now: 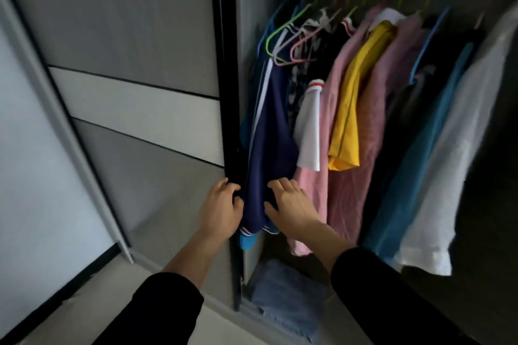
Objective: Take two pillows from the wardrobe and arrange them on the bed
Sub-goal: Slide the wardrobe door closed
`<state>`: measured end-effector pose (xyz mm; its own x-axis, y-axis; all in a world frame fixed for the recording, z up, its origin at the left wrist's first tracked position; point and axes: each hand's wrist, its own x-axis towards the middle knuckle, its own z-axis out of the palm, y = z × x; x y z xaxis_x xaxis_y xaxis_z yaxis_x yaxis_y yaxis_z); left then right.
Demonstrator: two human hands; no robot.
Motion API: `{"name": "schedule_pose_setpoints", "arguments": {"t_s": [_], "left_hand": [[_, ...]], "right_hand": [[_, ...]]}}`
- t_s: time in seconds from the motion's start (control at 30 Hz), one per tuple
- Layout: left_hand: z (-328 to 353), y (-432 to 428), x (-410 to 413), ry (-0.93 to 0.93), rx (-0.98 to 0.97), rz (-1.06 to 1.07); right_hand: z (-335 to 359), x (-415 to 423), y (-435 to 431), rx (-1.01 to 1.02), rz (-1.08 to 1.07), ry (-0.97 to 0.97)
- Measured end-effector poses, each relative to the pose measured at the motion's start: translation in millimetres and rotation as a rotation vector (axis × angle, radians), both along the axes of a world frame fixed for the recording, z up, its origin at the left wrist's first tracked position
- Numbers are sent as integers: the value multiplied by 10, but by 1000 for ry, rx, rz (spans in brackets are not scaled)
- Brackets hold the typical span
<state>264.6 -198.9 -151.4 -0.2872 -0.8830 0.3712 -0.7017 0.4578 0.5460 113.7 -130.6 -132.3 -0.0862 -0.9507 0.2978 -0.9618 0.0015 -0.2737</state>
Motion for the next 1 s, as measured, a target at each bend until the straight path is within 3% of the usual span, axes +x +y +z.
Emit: {"name": "schedule_pose_setpoints", "arguments": {"t_s": [0.2, 0.37, 0.5, 0.73, 1.0], "left_hand": [[261, -939, 56, 257, 104, 53], [260, -1406, 10, 477, 190, -37], [220, -1609, 37, 635, 207, -130], [177, -1802, 119, 667, 345, -290], [168, -1752, 151, 642, 331, -391]], "right_hand": [[494, 233, -1083, -158, 68, 36], [849, 388, -1705, -358, -12, -107], [919, 447, -1965, -375, -68, -220], [919, 459, -1991, -409, -154, -214], [943, 453, -1918, -413, -166, -225]]}}
